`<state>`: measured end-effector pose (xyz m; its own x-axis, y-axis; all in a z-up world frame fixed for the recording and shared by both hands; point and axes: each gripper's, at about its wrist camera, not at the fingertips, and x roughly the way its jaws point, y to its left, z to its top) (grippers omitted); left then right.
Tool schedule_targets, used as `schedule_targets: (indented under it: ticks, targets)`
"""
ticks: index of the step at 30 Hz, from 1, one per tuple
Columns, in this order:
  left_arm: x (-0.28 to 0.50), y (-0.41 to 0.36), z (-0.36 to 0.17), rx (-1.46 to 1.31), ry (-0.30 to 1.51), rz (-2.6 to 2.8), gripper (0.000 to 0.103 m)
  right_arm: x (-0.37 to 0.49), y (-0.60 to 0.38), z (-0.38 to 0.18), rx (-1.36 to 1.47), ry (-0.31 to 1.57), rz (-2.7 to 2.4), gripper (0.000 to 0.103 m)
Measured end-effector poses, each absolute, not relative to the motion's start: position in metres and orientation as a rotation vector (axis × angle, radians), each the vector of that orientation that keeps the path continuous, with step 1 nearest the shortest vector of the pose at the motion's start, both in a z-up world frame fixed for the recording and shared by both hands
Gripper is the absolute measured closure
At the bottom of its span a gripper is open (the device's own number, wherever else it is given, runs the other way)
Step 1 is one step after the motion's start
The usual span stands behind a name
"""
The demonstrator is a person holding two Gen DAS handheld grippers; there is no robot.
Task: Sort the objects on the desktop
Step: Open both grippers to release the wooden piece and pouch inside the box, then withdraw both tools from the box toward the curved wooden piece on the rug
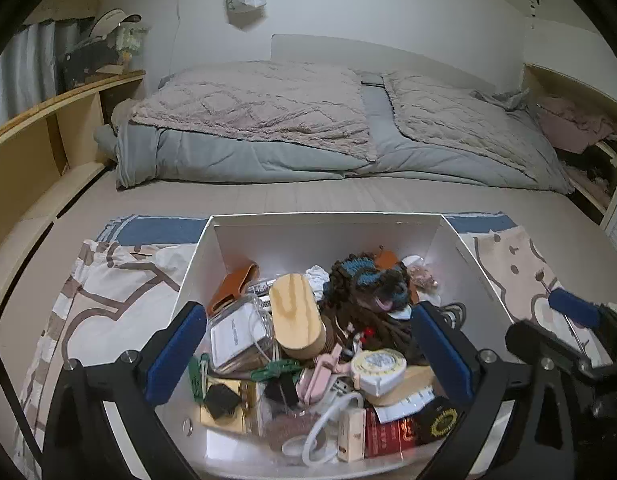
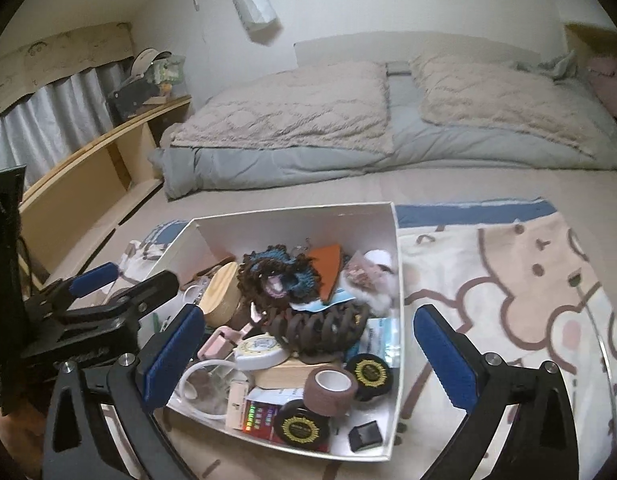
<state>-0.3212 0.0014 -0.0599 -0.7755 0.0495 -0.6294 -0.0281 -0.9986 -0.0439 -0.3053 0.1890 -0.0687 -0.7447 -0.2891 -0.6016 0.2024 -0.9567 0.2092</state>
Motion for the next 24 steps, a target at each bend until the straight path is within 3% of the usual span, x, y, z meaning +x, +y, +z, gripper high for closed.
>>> schedule_targets:
  ticks: [24]
  targets:
    - [-0.241, 0.009, -0.015, -0.890, -0.007, 2.969, 0.000, -0.253, 0.206, -0.038, 0.866, -0.261, -2.735, 0.000]
